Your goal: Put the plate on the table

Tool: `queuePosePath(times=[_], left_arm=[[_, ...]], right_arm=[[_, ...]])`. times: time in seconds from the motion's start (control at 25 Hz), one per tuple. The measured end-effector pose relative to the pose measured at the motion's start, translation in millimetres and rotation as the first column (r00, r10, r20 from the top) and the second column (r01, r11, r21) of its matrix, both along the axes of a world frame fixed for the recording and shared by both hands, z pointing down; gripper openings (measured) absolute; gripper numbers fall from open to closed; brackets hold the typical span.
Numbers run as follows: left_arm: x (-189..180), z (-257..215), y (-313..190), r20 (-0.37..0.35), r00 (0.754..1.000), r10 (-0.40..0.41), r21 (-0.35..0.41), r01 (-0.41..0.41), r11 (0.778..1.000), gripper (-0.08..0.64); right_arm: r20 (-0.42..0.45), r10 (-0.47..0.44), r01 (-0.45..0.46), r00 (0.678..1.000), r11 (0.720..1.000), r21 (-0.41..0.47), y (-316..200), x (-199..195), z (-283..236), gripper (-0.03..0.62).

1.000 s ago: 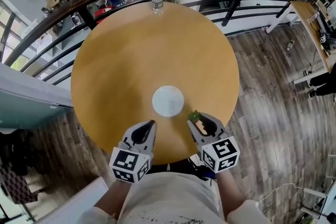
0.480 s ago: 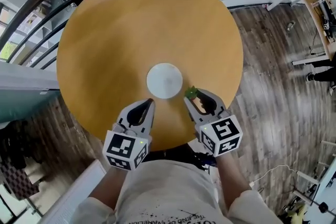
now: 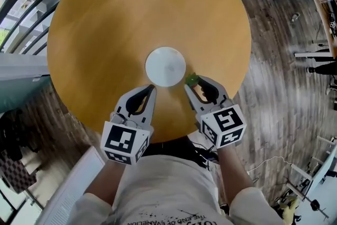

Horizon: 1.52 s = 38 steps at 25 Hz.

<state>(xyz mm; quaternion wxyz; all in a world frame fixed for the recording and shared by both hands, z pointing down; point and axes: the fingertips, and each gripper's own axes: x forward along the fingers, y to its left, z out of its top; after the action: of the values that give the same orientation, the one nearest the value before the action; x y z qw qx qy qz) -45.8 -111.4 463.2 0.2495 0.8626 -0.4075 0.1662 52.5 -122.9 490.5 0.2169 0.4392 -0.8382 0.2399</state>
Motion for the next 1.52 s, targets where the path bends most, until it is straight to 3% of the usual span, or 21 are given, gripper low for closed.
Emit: queuePosePath(times=[0.64, 1.52], left_arm=[[-22.4, 40.0, -22.4, 0.002, 0.998, -0.061, -0.05, 0.061, 0.997, 0.023], [-46.6, 71.1, -28.0, 0.003, 0.994, -0.113, -0.107, 0.113, 0.988, 0.023]], right_arm=[[-0.054, -0.054, 0.052, 0.997, 0.998, -0.043, -26.4, -22.9, 60.2, 0.149], [-0.261, -0.156, 0.133, 0.953, 0.986, -0.101, -51.3, -54.9, 137.0, 0.149]])
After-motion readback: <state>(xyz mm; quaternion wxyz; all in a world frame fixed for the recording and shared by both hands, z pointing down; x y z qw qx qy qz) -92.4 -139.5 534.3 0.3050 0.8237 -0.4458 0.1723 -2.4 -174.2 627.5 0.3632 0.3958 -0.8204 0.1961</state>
